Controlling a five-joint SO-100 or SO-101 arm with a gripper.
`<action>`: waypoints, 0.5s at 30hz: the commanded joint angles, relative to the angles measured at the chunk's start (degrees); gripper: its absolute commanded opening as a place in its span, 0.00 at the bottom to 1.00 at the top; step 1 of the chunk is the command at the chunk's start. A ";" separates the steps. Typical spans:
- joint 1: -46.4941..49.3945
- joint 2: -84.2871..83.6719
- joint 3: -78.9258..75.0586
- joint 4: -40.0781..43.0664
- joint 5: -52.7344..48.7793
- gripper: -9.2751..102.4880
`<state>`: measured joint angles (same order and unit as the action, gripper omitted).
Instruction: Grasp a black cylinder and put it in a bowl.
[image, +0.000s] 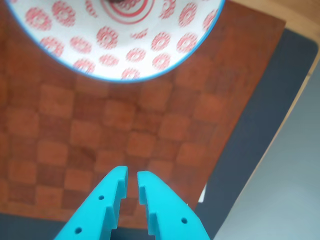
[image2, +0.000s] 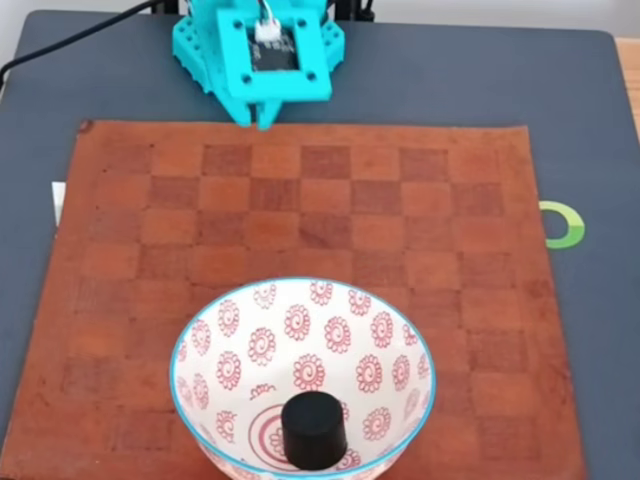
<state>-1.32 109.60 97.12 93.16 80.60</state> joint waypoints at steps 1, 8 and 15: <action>-0.09 7.38 5.71 -0.53 1.49 0.08; -0.09 22.15 18.98 -0.97 5.80 0.08; -0.79 35.51 31.03 -1.41 10.02 0.08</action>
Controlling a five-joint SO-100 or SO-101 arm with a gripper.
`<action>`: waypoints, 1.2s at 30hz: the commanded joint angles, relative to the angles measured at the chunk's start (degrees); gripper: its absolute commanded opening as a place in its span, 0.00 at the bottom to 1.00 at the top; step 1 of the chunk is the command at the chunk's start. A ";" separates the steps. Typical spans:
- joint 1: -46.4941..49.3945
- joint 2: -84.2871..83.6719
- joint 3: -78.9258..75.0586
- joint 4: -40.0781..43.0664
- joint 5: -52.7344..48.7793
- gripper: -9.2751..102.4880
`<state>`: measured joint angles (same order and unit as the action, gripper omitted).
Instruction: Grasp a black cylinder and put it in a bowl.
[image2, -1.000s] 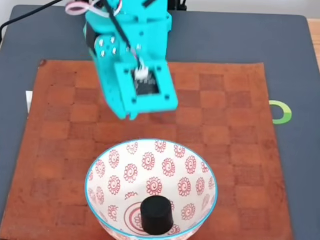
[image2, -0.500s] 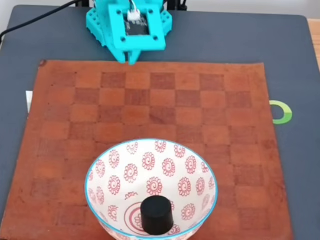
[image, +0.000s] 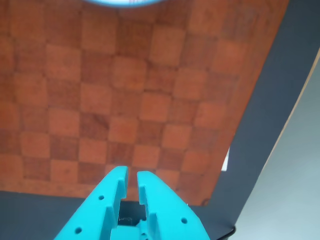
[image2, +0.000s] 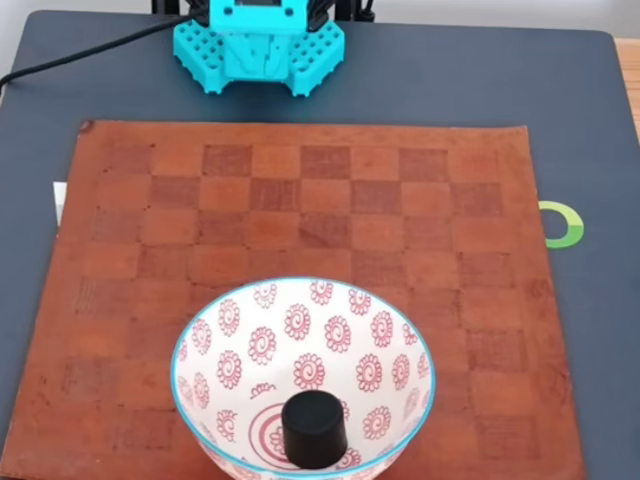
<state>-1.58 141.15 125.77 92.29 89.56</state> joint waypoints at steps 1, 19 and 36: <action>-0.62 5.80 4.13 -0.97 1.49 0.08; -0.70 28.21 29.27 -11.78 4.57 0.08; -2.46 28.83 42.80 -24.17 6.42 0.08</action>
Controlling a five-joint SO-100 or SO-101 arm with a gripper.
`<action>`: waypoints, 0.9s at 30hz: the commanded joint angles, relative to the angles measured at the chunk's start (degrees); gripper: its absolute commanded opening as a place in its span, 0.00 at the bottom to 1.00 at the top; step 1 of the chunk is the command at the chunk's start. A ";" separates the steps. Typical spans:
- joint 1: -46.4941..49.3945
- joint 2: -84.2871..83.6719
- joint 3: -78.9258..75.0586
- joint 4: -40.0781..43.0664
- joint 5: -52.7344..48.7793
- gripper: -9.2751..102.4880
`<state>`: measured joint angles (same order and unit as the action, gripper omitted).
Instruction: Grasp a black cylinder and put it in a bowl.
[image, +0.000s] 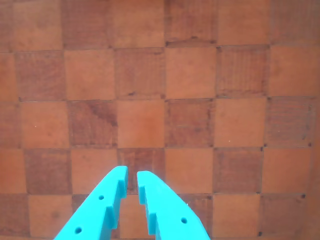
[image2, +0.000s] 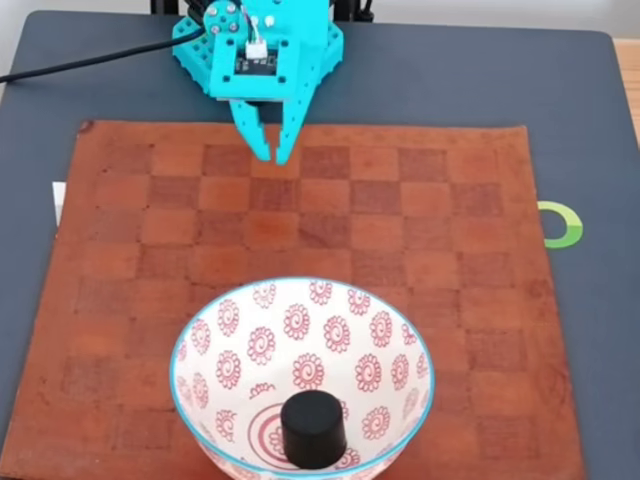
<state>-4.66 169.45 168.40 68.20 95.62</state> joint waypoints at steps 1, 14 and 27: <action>0.88 0.53 0.70 -0.18 0.44 0.08; 2.90 0.62 2.64 -0.09 0.00 0.08; 3.69 0.62 2.72 -0.18 -0.53 0.08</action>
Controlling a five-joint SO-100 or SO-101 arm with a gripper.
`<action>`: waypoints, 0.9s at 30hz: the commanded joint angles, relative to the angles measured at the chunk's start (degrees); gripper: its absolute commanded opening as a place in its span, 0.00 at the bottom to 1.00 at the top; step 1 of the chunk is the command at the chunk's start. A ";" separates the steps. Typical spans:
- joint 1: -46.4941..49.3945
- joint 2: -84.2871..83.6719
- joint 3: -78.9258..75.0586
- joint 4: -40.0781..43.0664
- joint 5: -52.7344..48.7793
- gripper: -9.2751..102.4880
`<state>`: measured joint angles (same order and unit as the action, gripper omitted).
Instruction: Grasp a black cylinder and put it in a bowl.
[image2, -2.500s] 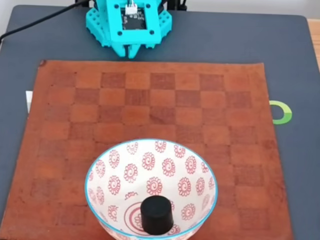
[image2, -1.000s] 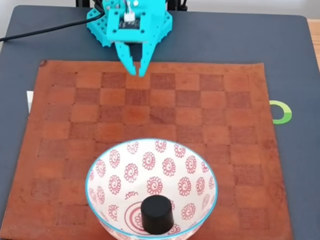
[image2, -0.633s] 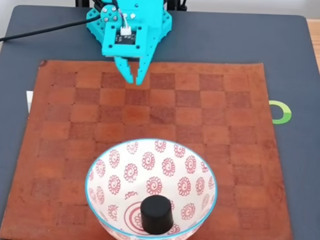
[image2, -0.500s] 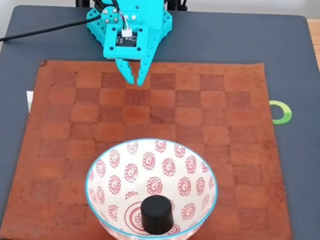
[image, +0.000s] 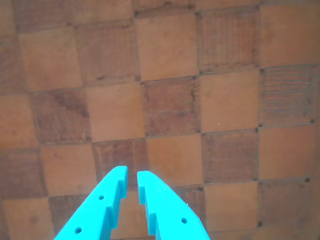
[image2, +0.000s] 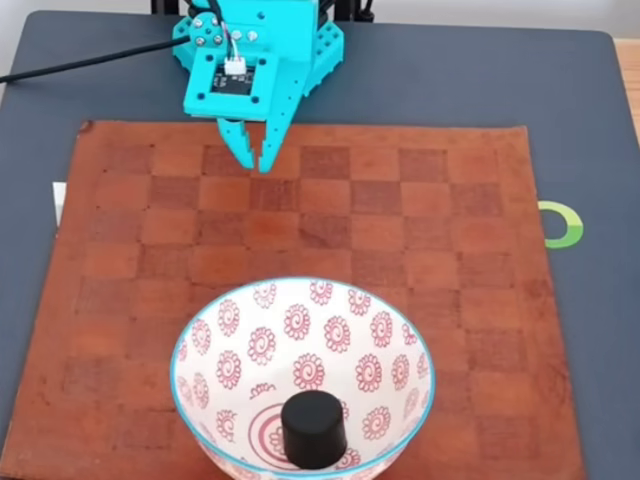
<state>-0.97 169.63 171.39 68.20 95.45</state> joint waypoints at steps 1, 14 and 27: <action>-0.35 0.35 -0.18 -0.44 -0.44 0.08; -0.35 0.35 0.88 -1.14 -0.44 0.08; -0.35 0.35 0.88 -1.14 -0.44 0.08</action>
<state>-1.14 169.63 172.44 67.59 95.27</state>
